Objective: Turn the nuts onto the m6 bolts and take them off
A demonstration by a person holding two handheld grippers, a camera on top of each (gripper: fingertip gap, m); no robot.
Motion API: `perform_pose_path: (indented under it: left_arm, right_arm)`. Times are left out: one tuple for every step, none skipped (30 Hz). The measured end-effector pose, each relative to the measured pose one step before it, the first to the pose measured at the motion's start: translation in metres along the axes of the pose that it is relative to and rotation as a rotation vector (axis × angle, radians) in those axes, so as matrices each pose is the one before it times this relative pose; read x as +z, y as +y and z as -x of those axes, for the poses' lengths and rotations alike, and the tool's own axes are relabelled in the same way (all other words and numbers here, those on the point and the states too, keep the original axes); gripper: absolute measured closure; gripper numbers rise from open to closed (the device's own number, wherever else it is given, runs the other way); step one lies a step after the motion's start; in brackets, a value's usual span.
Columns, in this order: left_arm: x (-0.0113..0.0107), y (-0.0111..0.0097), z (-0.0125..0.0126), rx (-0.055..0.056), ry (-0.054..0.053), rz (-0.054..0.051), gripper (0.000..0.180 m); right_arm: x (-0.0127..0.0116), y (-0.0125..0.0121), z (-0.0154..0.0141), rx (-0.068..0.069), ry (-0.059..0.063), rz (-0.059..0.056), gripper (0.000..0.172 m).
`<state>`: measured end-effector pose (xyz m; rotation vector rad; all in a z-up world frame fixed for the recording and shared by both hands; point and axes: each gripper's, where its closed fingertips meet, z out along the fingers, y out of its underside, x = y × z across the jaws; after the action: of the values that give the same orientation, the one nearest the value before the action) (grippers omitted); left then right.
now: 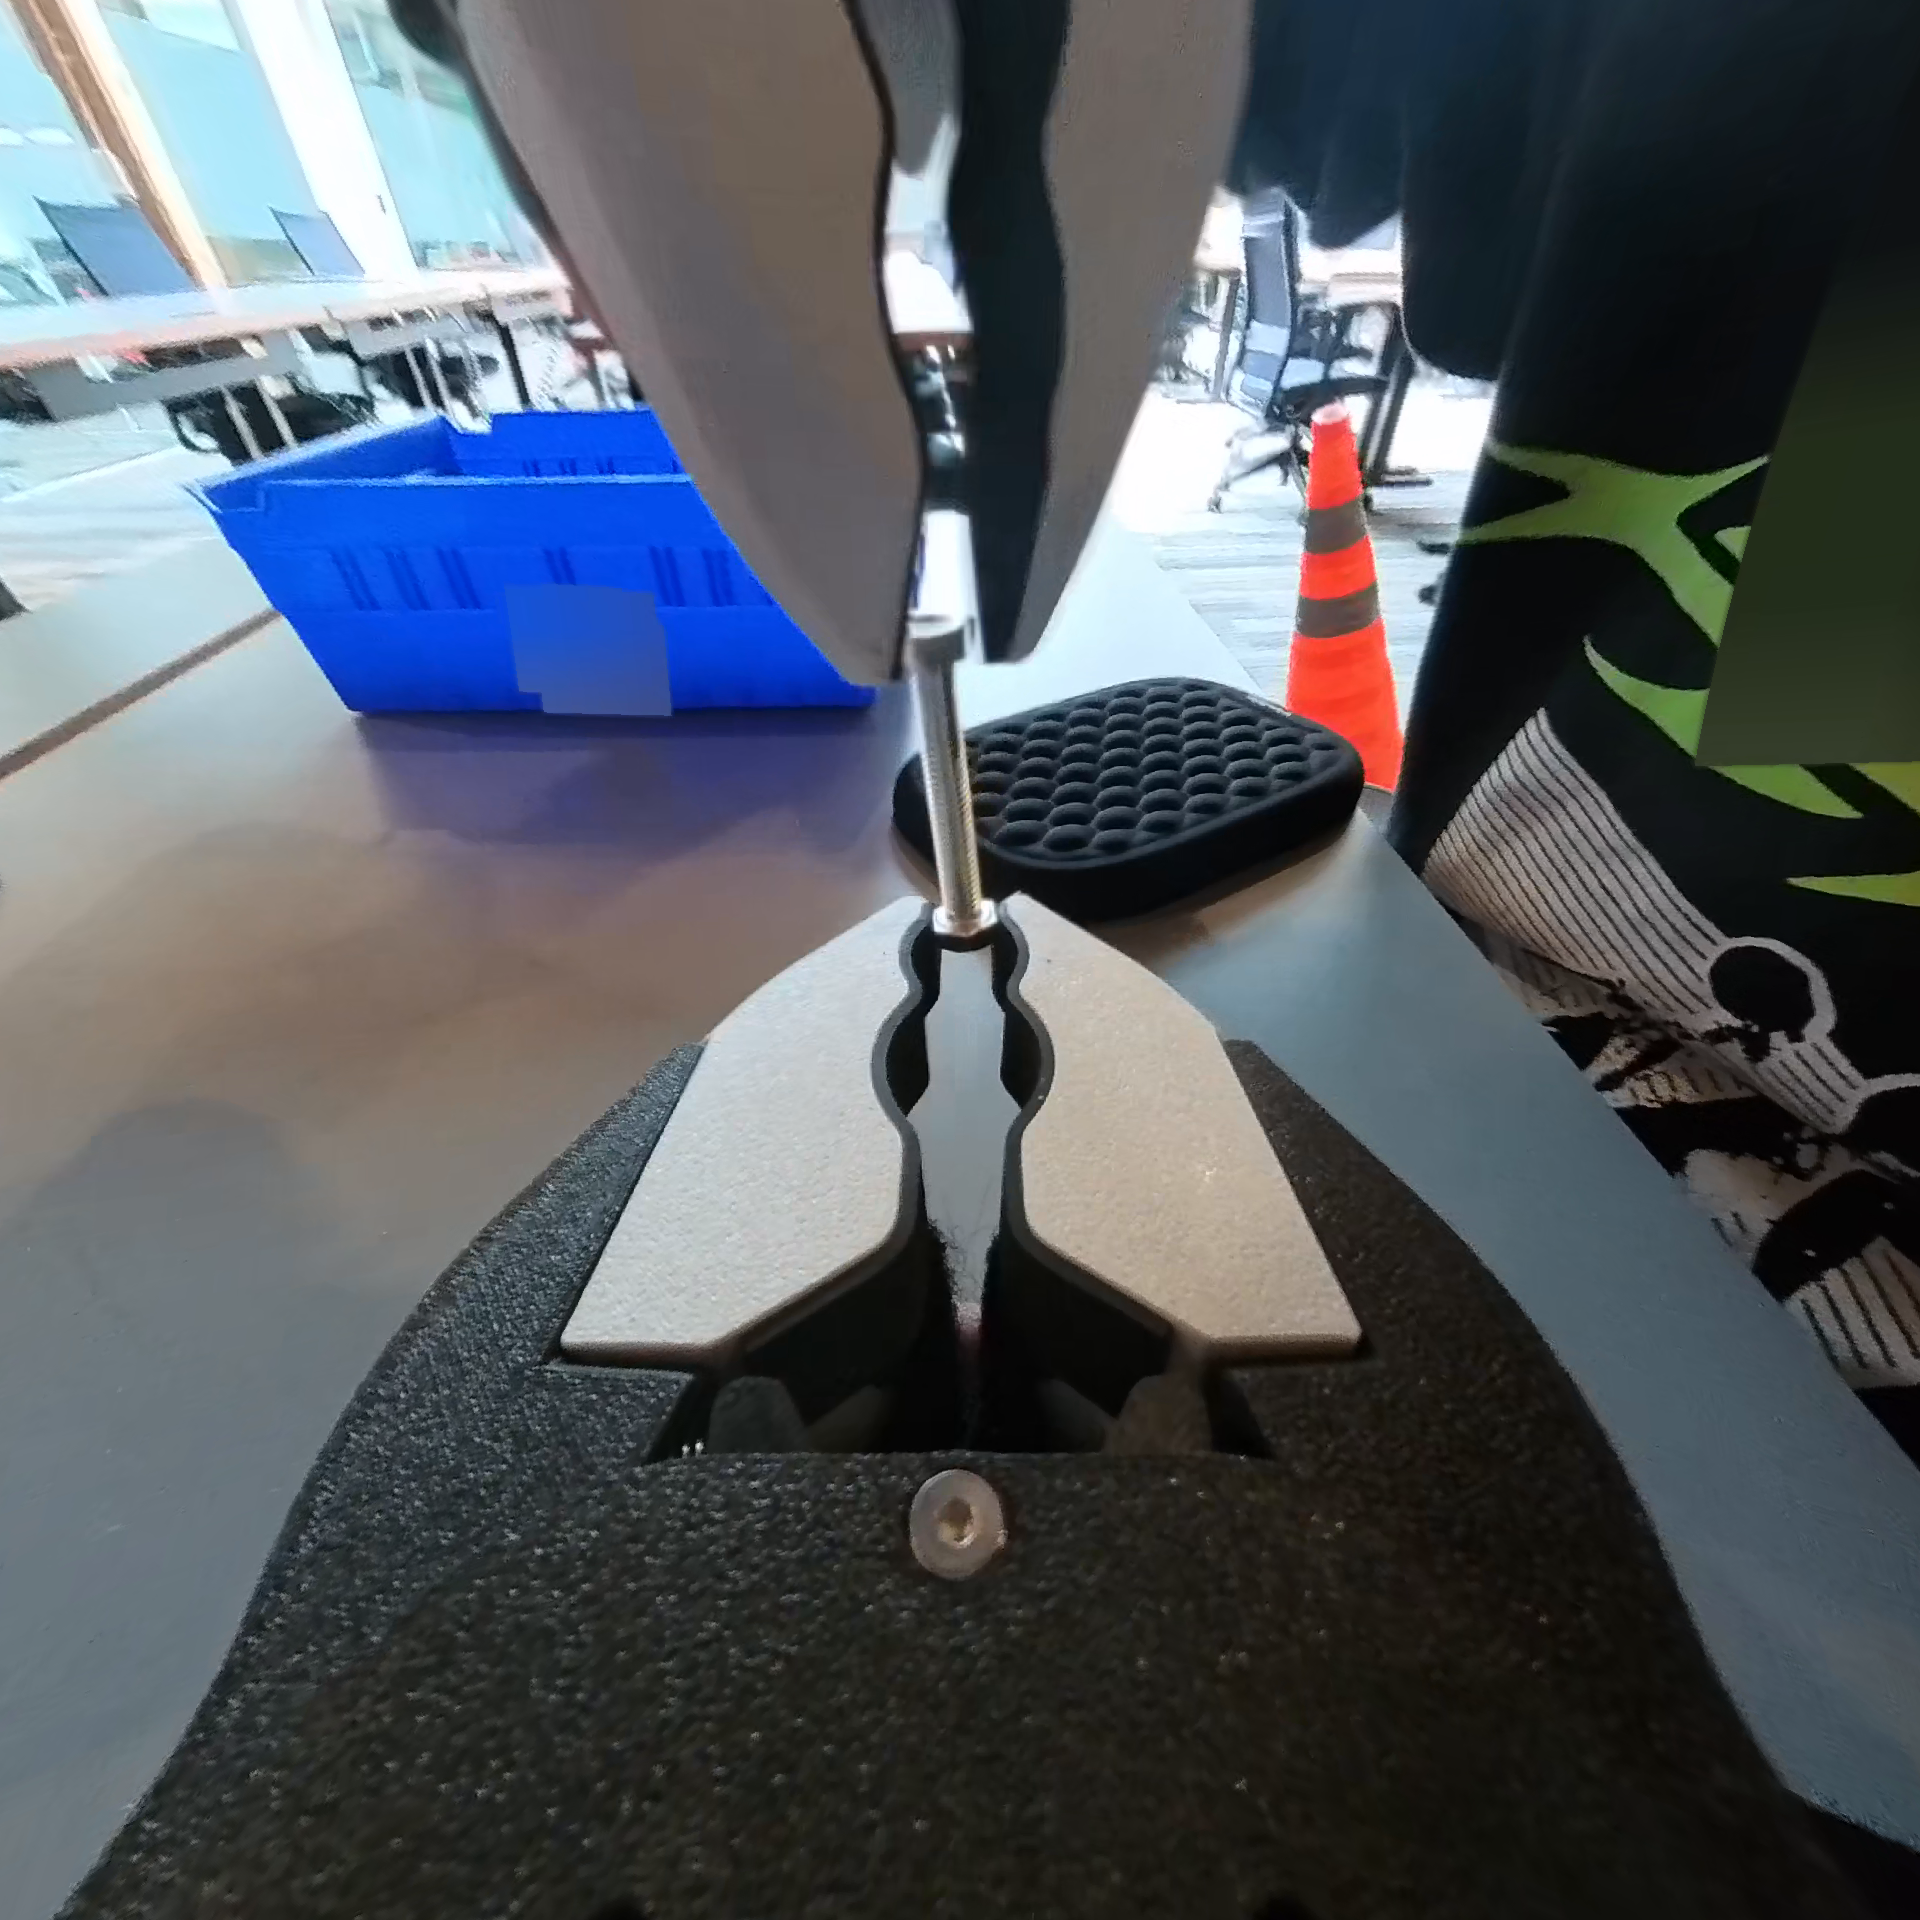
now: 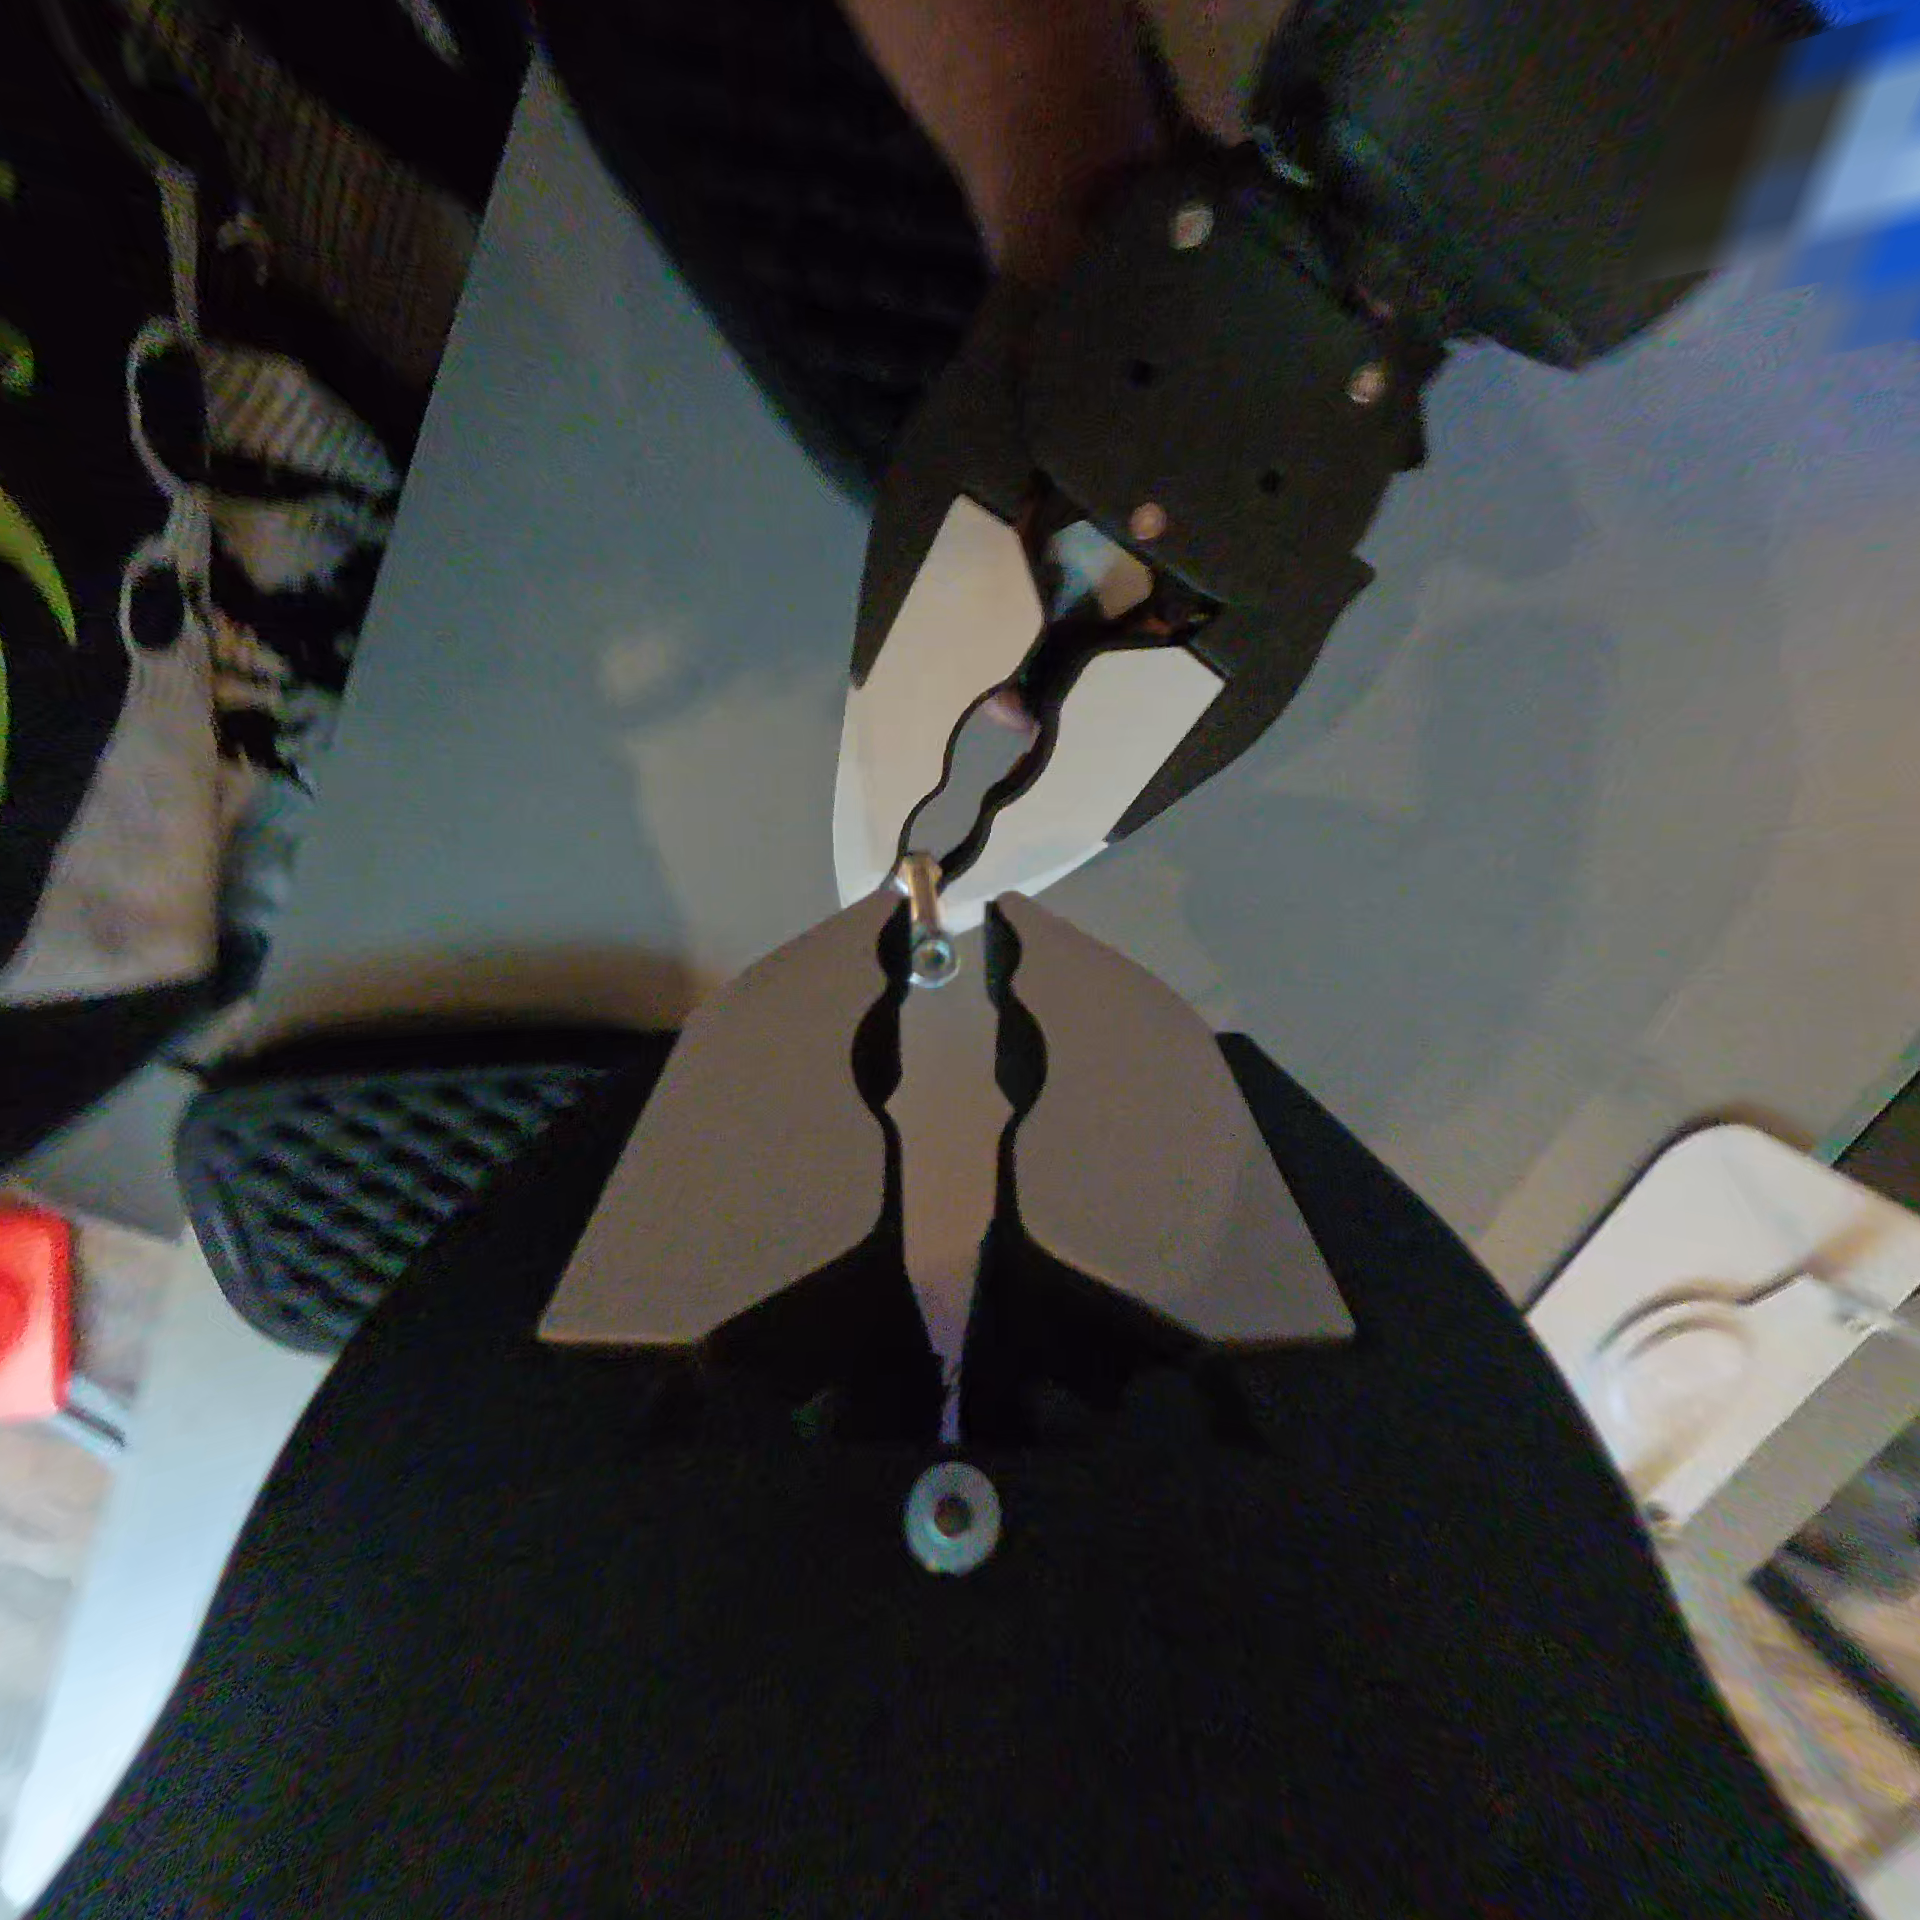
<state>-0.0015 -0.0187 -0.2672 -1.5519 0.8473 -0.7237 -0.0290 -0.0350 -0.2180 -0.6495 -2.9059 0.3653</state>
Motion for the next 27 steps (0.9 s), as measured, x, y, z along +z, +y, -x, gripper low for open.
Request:
perform_pose_path:
  left_arm:
    - [0.00001, -0.00119, 0.00032, 0.0069, -0.0086, -0.0089, 0.172]
    - [0.00016, -0.00071, -0.00001, 0.0099, -0.0081, -0.0054, 0.172]
    - [0.00021, -0.00067, -0.00008, 0.0121, -0.0079, -0.0048, 0.172]
    - [0.00017, -0.00100, -0.00024, 0.0094, -0.0052, -0.0075, 0.172]
    - [0.00008, -0.00131, -0.00017, 0.0045, -0.0021, -0.0103, 0.172]
    - [-0.00004, -0.00149, -0.00012, 0.0017, 0.0000, -0.0121, 0.172]
    - [-0.00027, -0.00161, -0.00001, 0.0025, 0.0003, -0.0131, 0.172]
    - [-0.00032, -0.00149, 0.00026, 0.0037, -0.0022, -0.0120, 0.172]
    - [-0.00032, -0.00121, 0.00047, 0.0047, -0.0048, -0.0104, 0.172]
    - [-0.00055, -0.00111, 0.00069, 0.0045, -0.0057, -0.0096, 0.172]
    - [-0.00083, -0.00121, 0.00103, 0.0022, -0.0067, -0.0106, 0.171]
    - [-0.00102, -0.00139, 0.00100, 0.0019, -0.0068, -0.0120, 0.171]
    - [-0.00100, -0.00133, 0.00096, 0.0021, -0.0057, -0.0113, 0.171]
    - [-0.00085, -0.00083, 0.00099, 0.0018, -0.0066, -0.0072, 0.171]
    - [-0.00046, -0.00034, 0.00100, 0.0027, -0.0070, -0.0034, 0.171]
    - [-0.00020, -0.00011, 0.00056, 0.0023, -0.0055, -0.0007, 0.171]
    - [-0.00004, 0.00010, 0.00049, 0.0014, -0.0041, 0.0009, 0.171]
    - [0.00006, 0.00017, 0.00036, 0.0007, -0.0033, 0.0014, 0.171]
    - [0.00011, 0.00046, 0.00054, 0.0005, -0.0041, 0.0035, 0.171]
    - [0.00018, 0.00071, 0.00091, 0.0011, -0.0052, 0.0062, 0.171]
    - [0.00037, 0.00070, 0.00047, -0.0006, -0.0016, 0.0052, 0.171]
    - [0.00024, 0.00045, 0.00003, -0.0021, 0.0014, 0.0040, 0.171]
    - [0.00023, 0.00032, 0.00018, -0.0025, 0.0004, 0.0030, 0.171]
    - [0.00014, 0.00021, 0.00039, -0.0032, -0.0012, 0.0013, 0.171]
    - [-0.00003, 0.00000, 0.00053, -0.0038, -0.0012, 0.0004, 0.171]
    - [-0.00002, 0.00009, 0.00063, -0.0040, -0.0021, 0.0003, 0.171]
    - [-0.00008, -0.00005, 0.00071, -0.0040, -0.0022, 0.0000, 0.171]
  right_arm:
    - [-0.00145, -0.00296, 0.00003, 0.0541, 0.0261, -0.0315, 0.151]
    - [-0.00192, -0.00220, 0.00061, 0.0520, 0.0230, -0.0353, 0.140]
    - [-0.00227, -0.00242, 0.00050, 0.0499, 0.0231, -0.0512, 0.130]
    - [-0.00211, -0.00224, 0.00044, 0.0481, 0.0236, -0.0666, 0.123]
    - [-0.00209, -0.00144, 0.00004, 0.0416, 0.0255, -0.0755, 0.118]
    - [-0.00199, -0.00160, -0.00046, 0.0359, 0.0292, -0.0893, 0.115]
    - [-0.00139, -0.00139, 0.00075, 0.0250, 0.0210, -0.0976, 0.114]
    - [-0.00132, -0.00029, -0.00087, 0.0164, 0.0305, -0.0951, 0.113]
    - [-0.00112, -0.00007, -0.00351, 0.0153, 0.0469, -0.0987, 0.112]
    - [-0.00130, 0.00192, -0.00104, 0.0016, 0.0288, -0.0871, 0.111]
    - [-0.00216, 0.00193, -0.00070, -0.0040, 0.0232, -0.0769, 0.112]
    - [-0.00259, -0.00128, -0.00252, 0.0070, 0.0322, -0.0894, 0.113]
    - [-0.00244, -0.00243, 0.00152, 0.0076, 0.0021, -0.0868, 0.113]
    - [-0.00232, -0.00237, 0.00109, 0.0099, 0.0013, -0.0684, 0.115]
    - [-0.00173, -0.00261, 0.00005, 0.0169, 0.0068, -0.0623, 0.117]
    - [-0.00080, -0.00186, 0.00276, 0.0173, -0.0137, -0.0532, 0.117]
    - [-0.00039, 0.00043, 0.00201, 0.0110, -0.0113, -0.0268, 0.117]
    - [0.00010, 0.00303, -0.00147, 0.0091, 0.0093, 0.0025, 0.117]
    - [0.00096, 0.00394, -0.00013, 0.0126, -0.0015, 0.0165, 0.116]
    - [0.00176, 0.00226, 0.00267, 0.0174, -0.0176, 0.0027, 0.115]
    - [0.00196, 0.00136, 0.00154, 0.0146, -0.0069, -0.0033, 0.116]
    - [0.00155, 0.00162, -0.00042, 0.0050, 0.0062, 0.0002, 0.116]
    - [0.00100, 0.00100, -0.00083, -0.0027, 0.0080, -0.0025, 0.117]
    - [0.00029, -0.00018, 0.00071, -0.0065, -0.0024, -0.0074, 0.120]
    - [-0.00011, -0.00065, 0.00051, -0.0008, -0.0006, -0.0074, 0.125]
    - [-0.00015, -0.00029, 0.00003, 0.0022, 0.0001, -0.0009, 0.127]
    - [-0.00035, 0.00037, 0.00070, 0.0019, -0.0061, 0.0043, 0.129]
